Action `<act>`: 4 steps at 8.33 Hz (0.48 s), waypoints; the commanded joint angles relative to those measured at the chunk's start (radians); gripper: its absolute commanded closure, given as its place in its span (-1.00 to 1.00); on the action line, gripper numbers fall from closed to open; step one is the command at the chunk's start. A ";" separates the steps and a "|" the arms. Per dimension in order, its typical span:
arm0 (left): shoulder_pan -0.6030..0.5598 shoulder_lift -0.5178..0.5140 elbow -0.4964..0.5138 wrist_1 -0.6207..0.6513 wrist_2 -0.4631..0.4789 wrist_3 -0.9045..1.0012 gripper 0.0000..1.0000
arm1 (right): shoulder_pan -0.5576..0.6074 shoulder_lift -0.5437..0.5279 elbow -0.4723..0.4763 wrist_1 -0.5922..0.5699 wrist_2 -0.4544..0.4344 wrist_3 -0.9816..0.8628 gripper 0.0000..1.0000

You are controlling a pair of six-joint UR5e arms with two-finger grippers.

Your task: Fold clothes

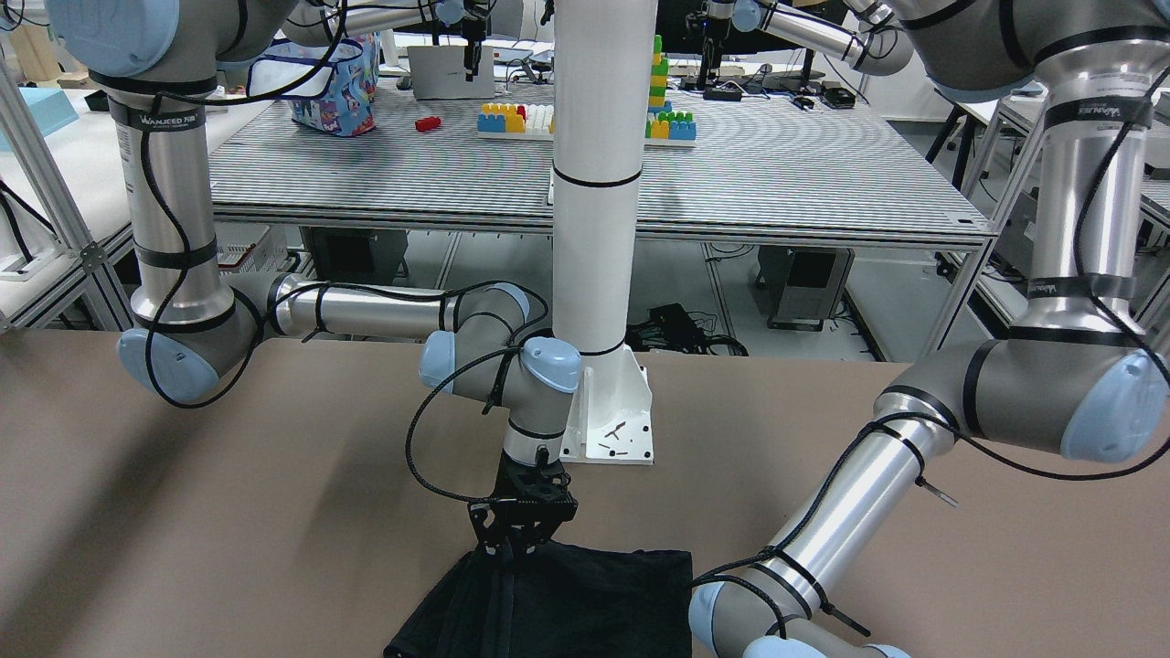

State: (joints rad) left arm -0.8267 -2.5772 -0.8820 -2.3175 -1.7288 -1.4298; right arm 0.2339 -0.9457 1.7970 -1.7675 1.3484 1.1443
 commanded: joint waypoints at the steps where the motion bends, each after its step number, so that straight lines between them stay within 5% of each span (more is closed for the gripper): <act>1: 0.000 0.000 -0.002 0.000 0.000 -0.004 -1.00 | -0.005 0.001 -0.001 0.000 0.000 0.000 0.32; 2: -0.002 0.000 -0.002 0.000 0.000 -0.004 -1.00 | -0.008 -0.004 -0.001 0.002 -0.002 0.000 0.50; 4: -0.002 0.000 -0.002 0.000 0.000 -0.006 -1.00 | -0.011 0.001 -0.002 0.002 -0.002 0.000 0.35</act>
State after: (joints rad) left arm -0.8279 -2.5772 -0.8829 -2.3178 -1.7288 -1.4342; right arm 0.2259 -0.9500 1.7955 -1.7660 1.3472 1.1443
